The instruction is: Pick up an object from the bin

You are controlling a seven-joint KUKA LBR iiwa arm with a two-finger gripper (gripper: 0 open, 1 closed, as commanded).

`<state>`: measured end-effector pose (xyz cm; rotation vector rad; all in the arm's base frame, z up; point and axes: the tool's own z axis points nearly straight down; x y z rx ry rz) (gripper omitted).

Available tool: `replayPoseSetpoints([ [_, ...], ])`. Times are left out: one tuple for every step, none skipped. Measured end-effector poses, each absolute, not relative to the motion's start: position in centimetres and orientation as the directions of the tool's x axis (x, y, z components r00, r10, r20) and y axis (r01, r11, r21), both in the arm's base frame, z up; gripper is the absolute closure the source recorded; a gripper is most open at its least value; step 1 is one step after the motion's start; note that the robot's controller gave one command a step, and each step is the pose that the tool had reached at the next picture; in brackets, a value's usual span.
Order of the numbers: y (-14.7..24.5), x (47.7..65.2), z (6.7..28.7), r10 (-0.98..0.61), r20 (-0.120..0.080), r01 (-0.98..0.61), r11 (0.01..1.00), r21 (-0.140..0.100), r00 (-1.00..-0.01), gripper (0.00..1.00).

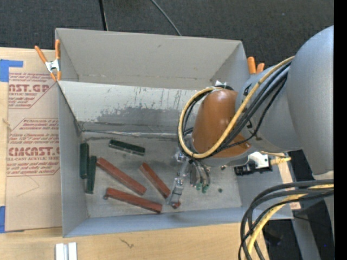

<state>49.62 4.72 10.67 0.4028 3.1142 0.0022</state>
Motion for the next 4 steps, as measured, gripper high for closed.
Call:
replayPoseSetpoints([
  [4.47,49.12,7.45,0.177,0.003,0.177,0.984,-0.001,-0.984,0.00],
  [4.91,48.39,6.98,0.639,0.001,0.639,0.769,-0.001,-0.769,1.00],
  [4.91,48.39,6.98,0.639,0.001,0.639,0.769,-0.001,-0.769,1.00],
  [4.91,48.31,7.29,0.639,0.003,0.639,0.769,-0.002,-0.769,1.00],
])
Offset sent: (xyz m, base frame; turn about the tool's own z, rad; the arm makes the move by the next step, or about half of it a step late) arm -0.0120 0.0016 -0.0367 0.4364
